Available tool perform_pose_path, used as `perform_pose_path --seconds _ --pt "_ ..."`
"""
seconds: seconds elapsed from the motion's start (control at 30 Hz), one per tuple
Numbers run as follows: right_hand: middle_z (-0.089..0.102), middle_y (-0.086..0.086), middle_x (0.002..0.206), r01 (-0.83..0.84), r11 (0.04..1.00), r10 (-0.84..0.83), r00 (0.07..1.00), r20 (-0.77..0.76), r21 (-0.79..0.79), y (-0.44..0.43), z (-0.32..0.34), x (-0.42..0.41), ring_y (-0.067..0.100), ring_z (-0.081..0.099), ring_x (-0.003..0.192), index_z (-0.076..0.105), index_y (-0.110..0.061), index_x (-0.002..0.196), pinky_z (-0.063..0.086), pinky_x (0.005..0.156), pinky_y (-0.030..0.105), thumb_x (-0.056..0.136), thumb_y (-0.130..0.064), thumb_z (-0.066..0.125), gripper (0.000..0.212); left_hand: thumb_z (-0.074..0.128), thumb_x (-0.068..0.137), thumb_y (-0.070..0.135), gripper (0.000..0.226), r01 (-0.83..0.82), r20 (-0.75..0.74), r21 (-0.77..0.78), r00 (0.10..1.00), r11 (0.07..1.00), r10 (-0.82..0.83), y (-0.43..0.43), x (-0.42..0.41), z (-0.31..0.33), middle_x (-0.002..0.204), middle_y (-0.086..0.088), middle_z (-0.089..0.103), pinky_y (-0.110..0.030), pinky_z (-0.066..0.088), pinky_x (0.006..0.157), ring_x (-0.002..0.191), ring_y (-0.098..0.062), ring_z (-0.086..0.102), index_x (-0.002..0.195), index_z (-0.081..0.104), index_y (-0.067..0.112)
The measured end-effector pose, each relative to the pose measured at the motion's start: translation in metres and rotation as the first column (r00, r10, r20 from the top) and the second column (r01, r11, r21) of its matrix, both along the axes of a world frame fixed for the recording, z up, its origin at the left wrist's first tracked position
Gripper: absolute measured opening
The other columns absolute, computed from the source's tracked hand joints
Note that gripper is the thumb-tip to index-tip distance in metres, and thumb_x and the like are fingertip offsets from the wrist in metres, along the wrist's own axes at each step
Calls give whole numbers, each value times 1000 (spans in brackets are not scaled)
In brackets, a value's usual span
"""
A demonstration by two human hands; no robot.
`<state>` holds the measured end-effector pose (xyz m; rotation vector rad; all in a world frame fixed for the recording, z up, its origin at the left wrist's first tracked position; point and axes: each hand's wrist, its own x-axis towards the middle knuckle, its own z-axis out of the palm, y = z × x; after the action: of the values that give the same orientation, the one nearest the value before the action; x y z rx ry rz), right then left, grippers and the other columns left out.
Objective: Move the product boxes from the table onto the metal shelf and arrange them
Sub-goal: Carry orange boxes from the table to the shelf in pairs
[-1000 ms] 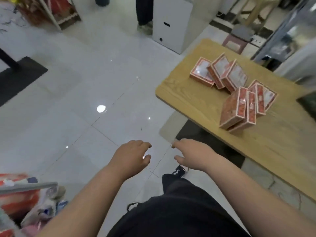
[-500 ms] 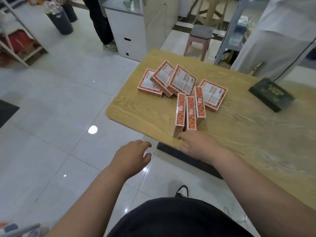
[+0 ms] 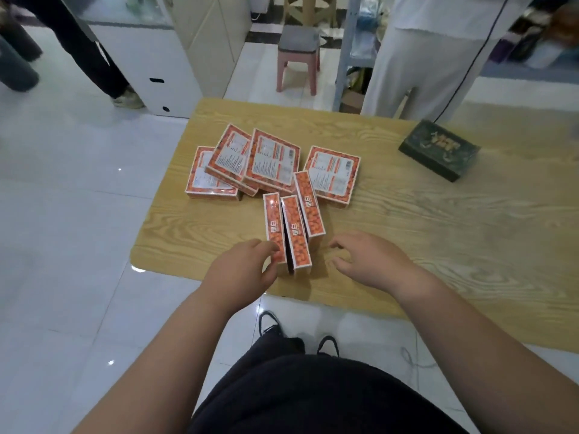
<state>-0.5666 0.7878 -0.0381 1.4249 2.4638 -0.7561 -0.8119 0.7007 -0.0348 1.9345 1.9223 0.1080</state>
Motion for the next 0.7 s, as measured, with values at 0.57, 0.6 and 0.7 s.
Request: perform_pose_path --seconds 0.57,0.6,0.7 --pt "56 4 135 386 922 -380 915 133 -23 -4 -28 114 25 50 126 50 -21 143 46 100 39 101 -41 49 47 52 94 38 42 568 -4 -66 822 821 -569 179 141 -25 126 0 61 -39 52 88 113 -25 59 134 53 26" --pt "55 4 137 395 918 -389 912 132 -26 1 -30 126 25 49 127 49 -22 144 46 101 39 101 -41 49 47 52 94 38 42 570 2 -92 820 817 -572 187 154 -32 126 -1 61 -40 51 90 114 -25 59 134 53 26" --pt "53 4 139 384 922 -374 917 136 -52 21 -42 167 26 47 128 47 -22 145 46 100 39 102 -40 47 47 52 93 37 46 552 -24 -175 825 815 -564 212 195 -53 130 -2 58 -40 50 93 117 -26 57 139 49 26"
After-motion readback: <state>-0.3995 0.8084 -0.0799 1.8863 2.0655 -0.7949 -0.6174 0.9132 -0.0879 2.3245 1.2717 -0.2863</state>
